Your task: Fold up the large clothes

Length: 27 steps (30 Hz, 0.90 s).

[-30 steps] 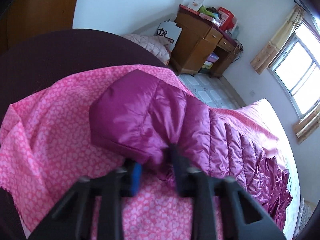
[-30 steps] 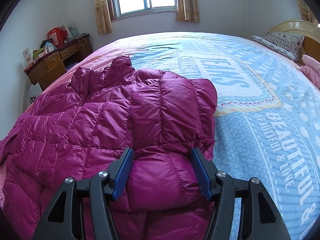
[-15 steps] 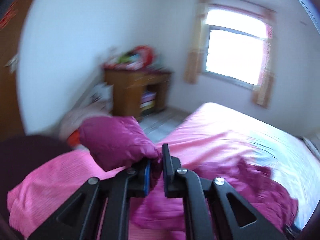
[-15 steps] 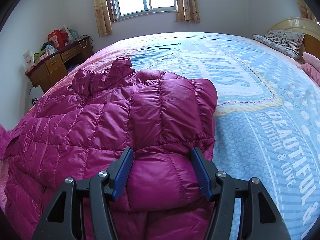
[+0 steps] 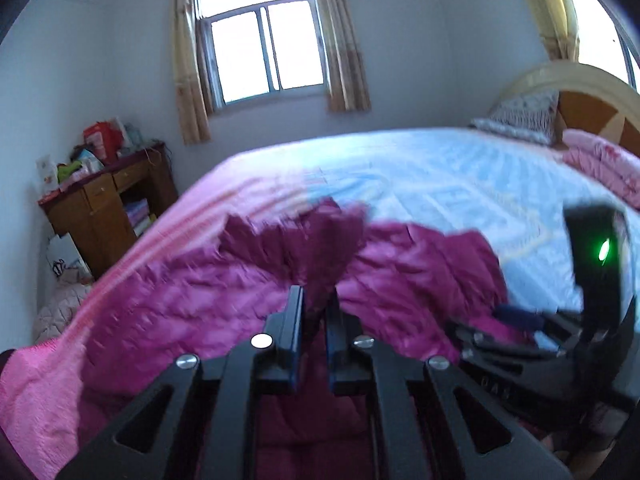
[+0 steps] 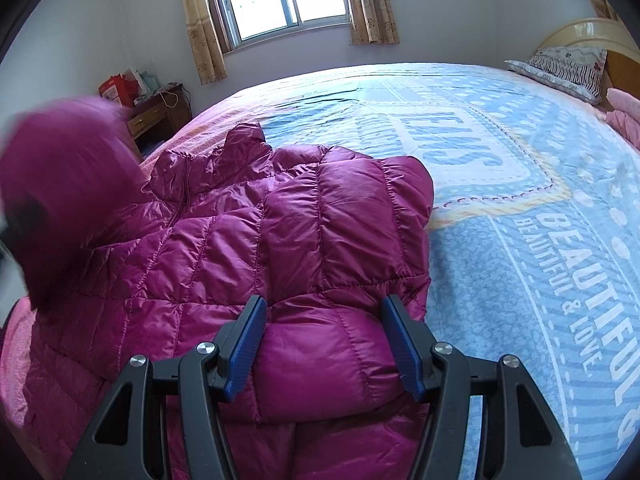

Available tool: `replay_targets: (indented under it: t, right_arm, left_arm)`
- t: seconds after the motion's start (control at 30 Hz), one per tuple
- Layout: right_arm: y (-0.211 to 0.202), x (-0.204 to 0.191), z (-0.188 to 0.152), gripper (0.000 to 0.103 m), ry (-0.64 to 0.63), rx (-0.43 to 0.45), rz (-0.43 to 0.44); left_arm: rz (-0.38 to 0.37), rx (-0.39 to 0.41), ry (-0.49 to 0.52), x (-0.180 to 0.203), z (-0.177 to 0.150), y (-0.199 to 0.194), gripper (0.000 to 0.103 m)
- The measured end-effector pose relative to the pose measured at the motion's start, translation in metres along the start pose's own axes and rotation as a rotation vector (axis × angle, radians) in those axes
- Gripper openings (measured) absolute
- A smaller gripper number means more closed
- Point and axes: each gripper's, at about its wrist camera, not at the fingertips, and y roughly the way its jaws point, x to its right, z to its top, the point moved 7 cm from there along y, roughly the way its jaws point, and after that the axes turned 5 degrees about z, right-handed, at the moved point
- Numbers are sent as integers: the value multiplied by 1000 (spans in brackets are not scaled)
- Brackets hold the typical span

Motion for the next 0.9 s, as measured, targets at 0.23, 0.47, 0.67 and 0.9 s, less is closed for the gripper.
replay_targets:
  t: [0.23,0.47,0.67,0.9]
  right_arm:
    - [-1,3,0,62,23,7,26]
    - [-2,4,-1,61,36,8,41]
    - [-8,6,0,61,68,16,59]
    - [-42,-51,22,42,18,58,199]
  left_arm:
    - [-22,-64,23,16,-18,-8,19]
    - [-44,-165,17,17,-58,-11,95]
    - [-35,-177,-40,-16,-76,-38,98]
    - [69,-150,-246,-94,-53,-39,98]
